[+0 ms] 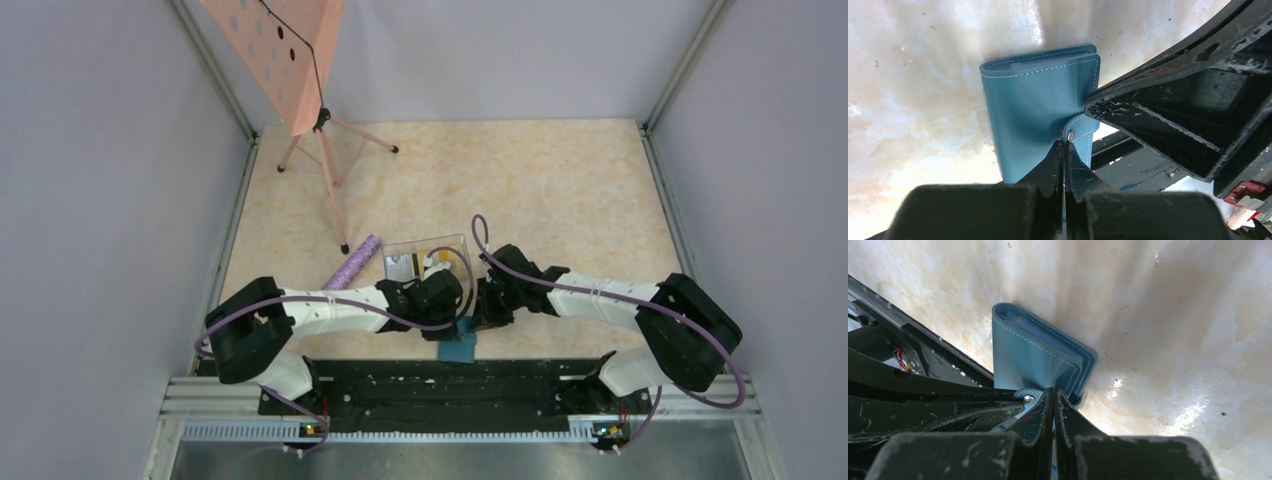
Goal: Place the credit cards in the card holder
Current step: Close the card holder at the corner of the board.
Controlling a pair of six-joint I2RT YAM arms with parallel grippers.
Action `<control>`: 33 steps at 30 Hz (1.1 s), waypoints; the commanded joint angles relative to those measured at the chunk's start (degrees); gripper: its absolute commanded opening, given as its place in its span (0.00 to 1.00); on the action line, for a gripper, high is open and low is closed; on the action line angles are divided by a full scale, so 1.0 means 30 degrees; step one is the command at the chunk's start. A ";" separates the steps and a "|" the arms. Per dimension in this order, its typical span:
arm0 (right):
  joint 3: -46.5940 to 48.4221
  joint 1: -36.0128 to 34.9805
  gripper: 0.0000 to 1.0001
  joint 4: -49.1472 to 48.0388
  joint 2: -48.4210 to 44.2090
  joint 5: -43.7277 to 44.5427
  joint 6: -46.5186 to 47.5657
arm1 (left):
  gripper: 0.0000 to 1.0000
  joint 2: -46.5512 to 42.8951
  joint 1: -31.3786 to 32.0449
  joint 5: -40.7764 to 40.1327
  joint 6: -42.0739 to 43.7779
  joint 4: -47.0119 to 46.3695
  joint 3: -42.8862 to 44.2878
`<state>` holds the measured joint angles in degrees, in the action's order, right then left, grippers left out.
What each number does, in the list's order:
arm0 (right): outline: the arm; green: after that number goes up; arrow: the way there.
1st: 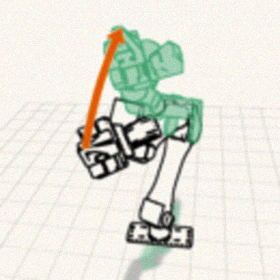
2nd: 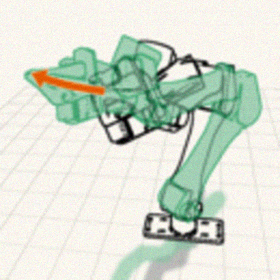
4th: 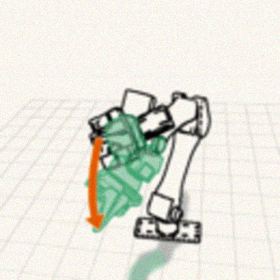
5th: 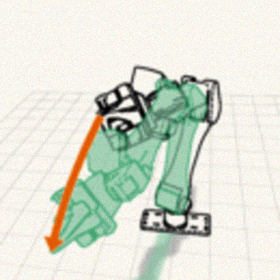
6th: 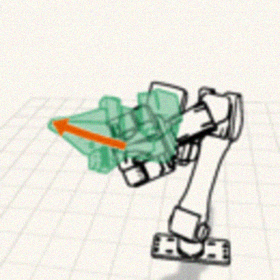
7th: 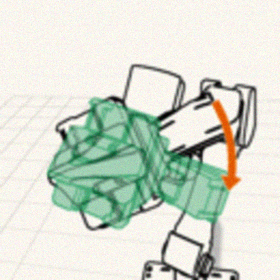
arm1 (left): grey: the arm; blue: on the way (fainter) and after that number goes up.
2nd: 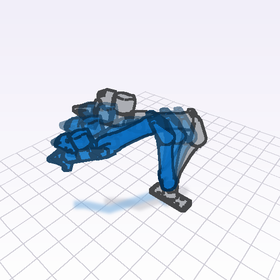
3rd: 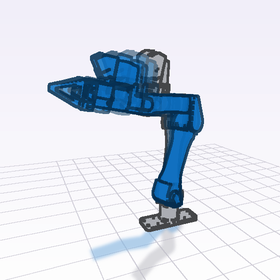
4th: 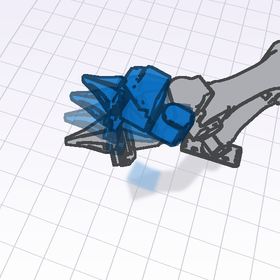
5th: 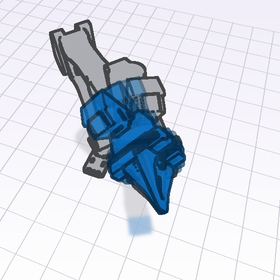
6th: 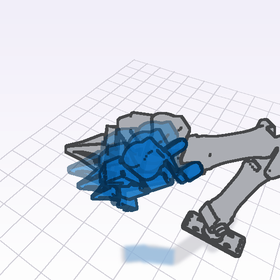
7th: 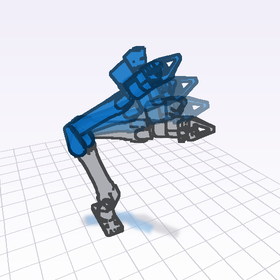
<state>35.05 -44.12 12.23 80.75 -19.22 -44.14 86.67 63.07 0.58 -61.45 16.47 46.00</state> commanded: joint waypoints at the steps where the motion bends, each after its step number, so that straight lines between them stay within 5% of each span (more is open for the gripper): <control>1: 0.0419 0.0174 0.00 -0.0497 -0.0238 -0.0150 -0.0012 | 0.00 -0.0026 0.0100 0.0227 -0.0184 -0.0170 -0.0339; 33: -0.0688 0.0071 0.00 -0.1323 -0.1090 -0.1125 0.0021 | 0.00 0.0822 0.0115 0.0065 0.0181 0.0063 0.0146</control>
<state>32.23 -44.12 8.58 79.22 -23.33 -44.16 88.40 63.07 2.11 -62.04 15.00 45.78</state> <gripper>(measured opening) 0.003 0.009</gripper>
